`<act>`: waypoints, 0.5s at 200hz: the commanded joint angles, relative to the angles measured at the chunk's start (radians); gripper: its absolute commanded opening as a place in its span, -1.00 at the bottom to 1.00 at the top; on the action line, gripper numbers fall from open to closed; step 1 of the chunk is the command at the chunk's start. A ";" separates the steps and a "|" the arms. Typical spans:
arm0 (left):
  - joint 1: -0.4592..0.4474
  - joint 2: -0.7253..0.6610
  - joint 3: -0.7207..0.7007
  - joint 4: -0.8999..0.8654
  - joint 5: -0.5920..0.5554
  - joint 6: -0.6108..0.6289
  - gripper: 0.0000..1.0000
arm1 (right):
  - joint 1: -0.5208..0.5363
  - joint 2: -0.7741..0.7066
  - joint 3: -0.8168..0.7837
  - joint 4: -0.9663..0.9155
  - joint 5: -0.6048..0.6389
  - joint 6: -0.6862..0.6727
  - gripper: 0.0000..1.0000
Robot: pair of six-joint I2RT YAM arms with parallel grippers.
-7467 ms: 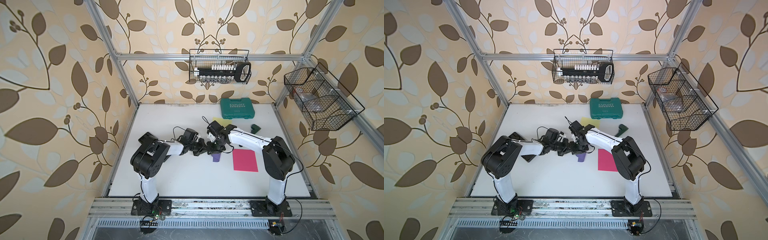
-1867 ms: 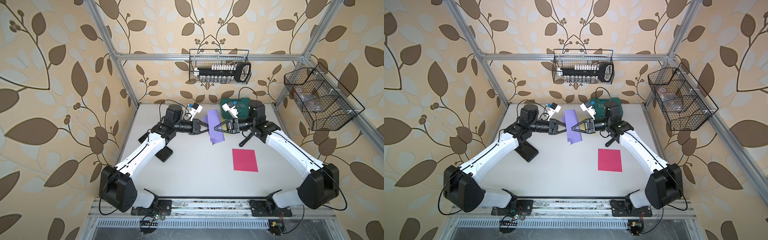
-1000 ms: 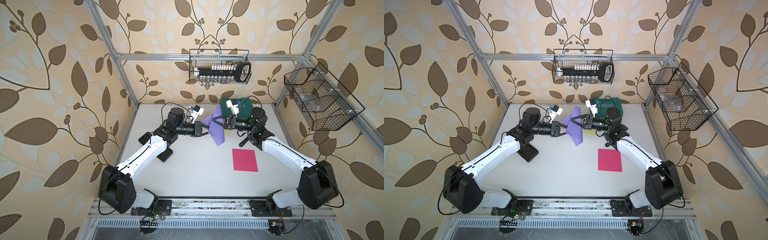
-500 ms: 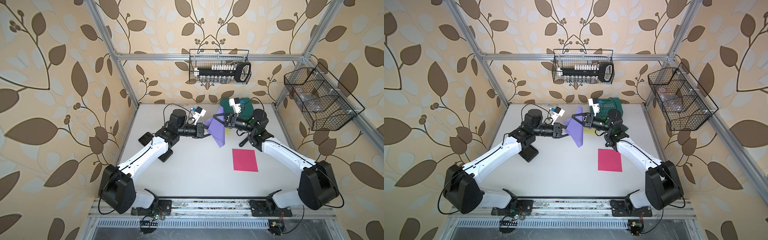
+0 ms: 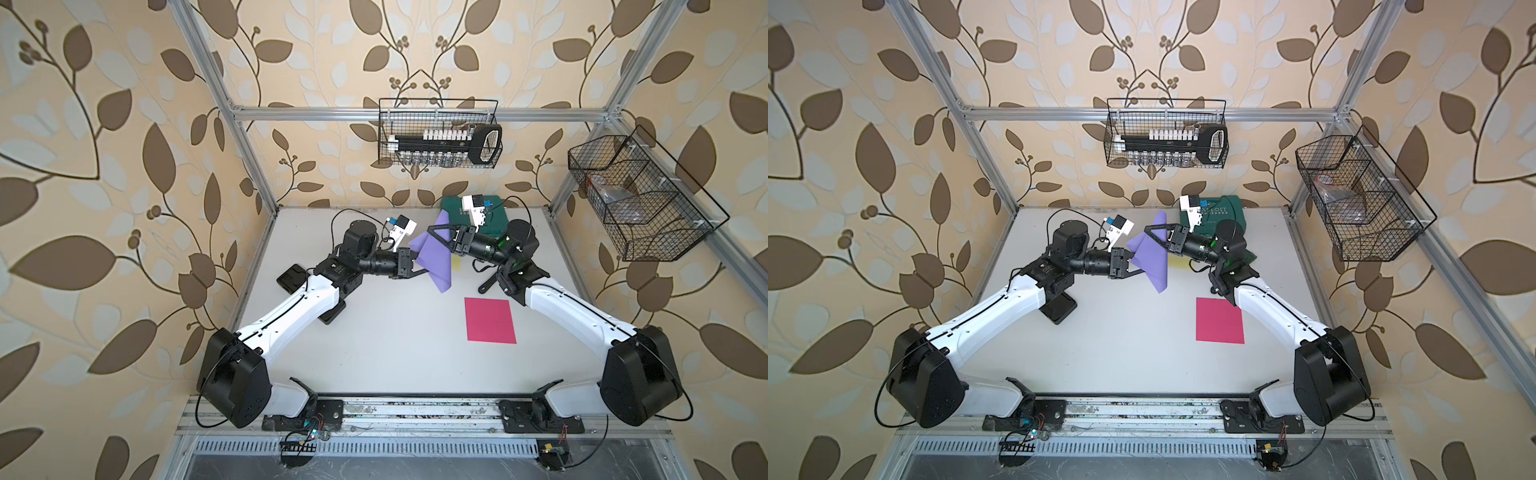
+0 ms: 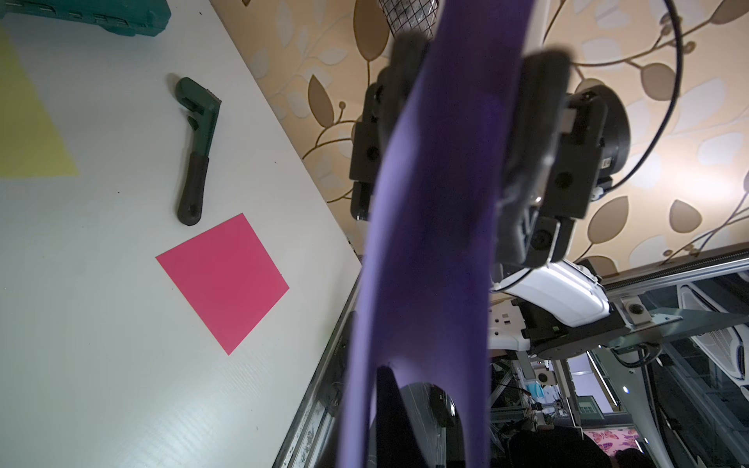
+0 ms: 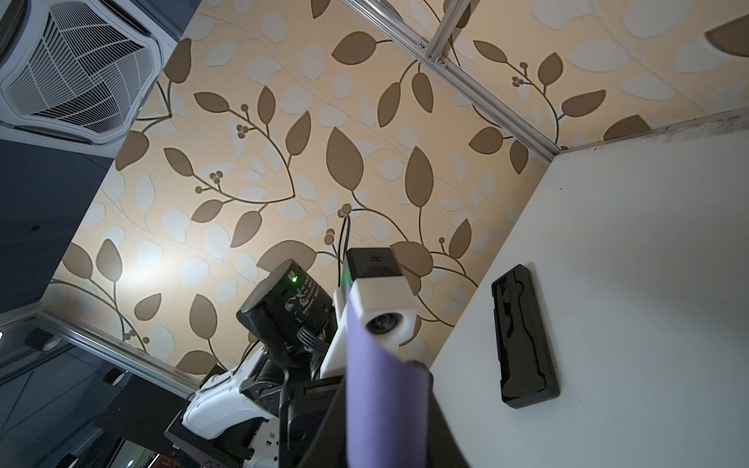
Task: Fold the square paper diagonally
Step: Fold the paper.
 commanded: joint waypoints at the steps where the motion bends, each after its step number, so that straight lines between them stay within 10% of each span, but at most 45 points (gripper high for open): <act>1: -0.015 -0.005 0.000 0.057 -0.007 -0.004 -0.82 | 0.006 -0.040 -0.008 0.006 0.041 -0.026 -0.57; 100: 0.111 -0.068 0.024 -0.107 0.018 0.097 -0.31 | -0.021 -0.086 0.017 -0.136 -0.065 -0.084 -0.62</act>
